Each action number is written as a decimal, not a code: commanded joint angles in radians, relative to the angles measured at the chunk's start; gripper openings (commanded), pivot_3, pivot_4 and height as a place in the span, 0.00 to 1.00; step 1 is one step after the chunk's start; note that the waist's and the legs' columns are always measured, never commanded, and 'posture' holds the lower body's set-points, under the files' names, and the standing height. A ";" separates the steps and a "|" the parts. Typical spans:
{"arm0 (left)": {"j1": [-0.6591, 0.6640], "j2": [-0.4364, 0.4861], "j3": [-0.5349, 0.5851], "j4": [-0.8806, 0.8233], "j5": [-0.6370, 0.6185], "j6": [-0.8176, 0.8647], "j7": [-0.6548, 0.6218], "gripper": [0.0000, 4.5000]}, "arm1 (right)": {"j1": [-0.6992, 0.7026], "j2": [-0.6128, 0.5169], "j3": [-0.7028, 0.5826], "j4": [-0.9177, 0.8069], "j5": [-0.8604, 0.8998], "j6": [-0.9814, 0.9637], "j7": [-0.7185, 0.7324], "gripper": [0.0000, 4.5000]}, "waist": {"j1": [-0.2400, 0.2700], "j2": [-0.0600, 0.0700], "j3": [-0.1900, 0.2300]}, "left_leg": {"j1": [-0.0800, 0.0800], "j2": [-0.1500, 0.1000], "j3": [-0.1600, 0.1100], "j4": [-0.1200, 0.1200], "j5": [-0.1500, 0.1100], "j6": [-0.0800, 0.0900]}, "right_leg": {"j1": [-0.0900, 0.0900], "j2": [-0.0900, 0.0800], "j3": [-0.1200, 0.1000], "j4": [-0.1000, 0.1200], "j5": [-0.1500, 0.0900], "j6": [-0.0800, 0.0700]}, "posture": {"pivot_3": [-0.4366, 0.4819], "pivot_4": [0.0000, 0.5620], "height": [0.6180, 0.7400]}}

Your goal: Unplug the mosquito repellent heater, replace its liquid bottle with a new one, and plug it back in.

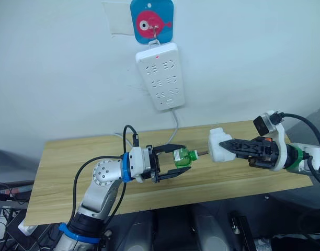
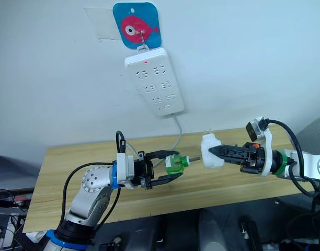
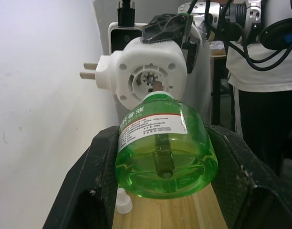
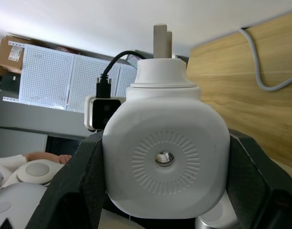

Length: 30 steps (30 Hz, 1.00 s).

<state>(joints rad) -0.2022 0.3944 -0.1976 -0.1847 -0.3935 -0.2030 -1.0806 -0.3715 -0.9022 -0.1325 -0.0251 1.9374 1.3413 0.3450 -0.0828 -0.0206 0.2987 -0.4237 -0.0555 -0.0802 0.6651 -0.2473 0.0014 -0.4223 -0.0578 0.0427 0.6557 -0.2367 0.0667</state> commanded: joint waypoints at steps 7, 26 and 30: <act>-0.024 -0.034 -0.029 0.006 0.022 -0.021 0.005 0.50 | -0.006 0.018 0.011 -0.074 0.035 -0.041 -0.010 0.65 | 0.000 0.000 0.000 | 0.000 0.000 0.000 0.000 0.000 0.000 | 0.000 0.000 0.000 0.000 0.000 0.000 | 0.32 0.58 1.00; -0.052 -0.044 -0.037 0.051 0.024 -0.057 -0.019 0.50 | -0.029 0.051 0.058 -0.119 0.035 -0.066 -0.063 0.65 | 0.000 0.000 0.000 | -0.001 0.000 0.000 -0.001 0.000 0.000 | 0.000 -0.001 -0.001 -0.005 0.000 0.000 | 0.31 0.58 1.00; -0.064 -0.049 -0.043 0.067 0.023 -0.066 -0.030 0.50 | -0.037 0.067 0.071 -0.122 0.035 -0.083 -0.107 0.65 | -0.001 0.000 0.001 | -0.002 0.001 -0.001 -0.001 0.000 0.000 | 0.000 -0.001 -0.001 -0.006 0.000 0.000 | 0.30 0.60 1.00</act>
<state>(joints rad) -0.2507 0.3569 -0.2254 -0.1001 -0.3694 -0.2489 -1.1026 -0.3947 -0.8477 -0.0714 -0.1017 1.9368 1.2693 0.2416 -0.0833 -0.0206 0.2993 -0.4258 -0.0548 -0.0809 0.6639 -0.2474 0.0015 -0.4222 -0.0585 0.0421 0.6492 -0.2365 0.0666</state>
